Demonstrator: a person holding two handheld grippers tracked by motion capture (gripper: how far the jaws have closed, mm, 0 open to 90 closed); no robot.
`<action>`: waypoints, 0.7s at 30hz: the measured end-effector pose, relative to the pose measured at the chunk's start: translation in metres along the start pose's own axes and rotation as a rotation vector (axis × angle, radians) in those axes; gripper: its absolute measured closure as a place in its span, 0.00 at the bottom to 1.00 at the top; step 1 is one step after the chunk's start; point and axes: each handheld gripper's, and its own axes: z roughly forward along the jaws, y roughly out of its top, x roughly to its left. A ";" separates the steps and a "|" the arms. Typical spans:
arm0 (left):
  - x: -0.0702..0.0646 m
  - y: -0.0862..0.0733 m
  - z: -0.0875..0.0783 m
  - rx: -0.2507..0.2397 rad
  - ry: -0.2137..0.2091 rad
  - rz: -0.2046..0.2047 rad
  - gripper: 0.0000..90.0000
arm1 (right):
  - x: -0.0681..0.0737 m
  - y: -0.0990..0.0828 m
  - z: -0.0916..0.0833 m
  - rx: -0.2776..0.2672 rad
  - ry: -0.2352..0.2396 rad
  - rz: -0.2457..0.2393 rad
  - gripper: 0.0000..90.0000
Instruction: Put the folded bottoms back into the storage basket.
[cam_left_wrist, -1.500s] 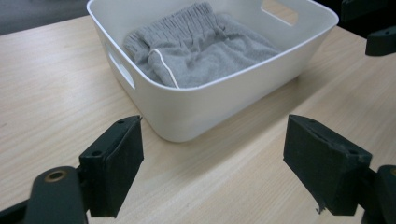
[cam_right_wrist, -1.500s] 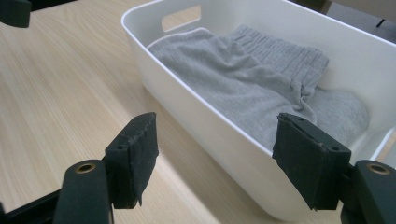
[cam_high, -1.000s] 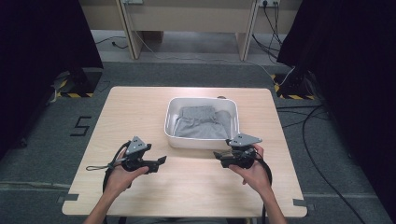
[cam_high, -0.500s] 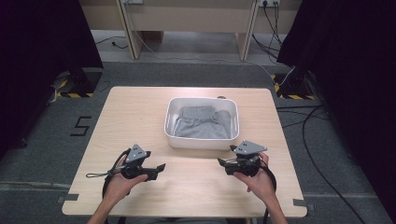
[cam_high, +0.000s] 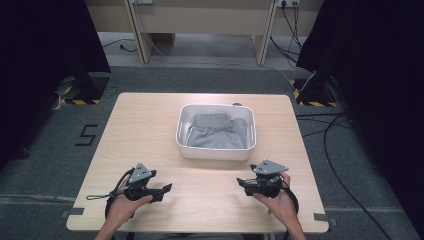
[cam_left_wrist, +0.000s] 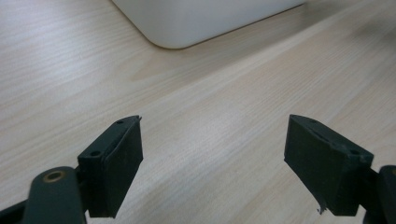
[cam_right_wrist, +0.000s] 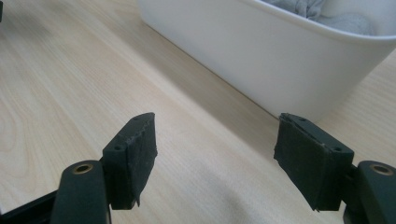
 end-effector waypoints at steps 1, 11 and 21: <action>0.001 -0.002 0.000 0.001 0.002 -0.002 0.21 | 0.000 -0.002 0.000 0.001 -0.001 0.002 0.33; 0.000 -0.019 0.002 0.050 0.001 0.001 0.20 | 0.000 -0.017 0.004 0.042 -0.003 0.007 0.31; -0.009 -0.034 -0.004 0.096 0.030 0.050 0.18 | 0.001 -0.030 0.003 0.094 -0.020 0.035 0.21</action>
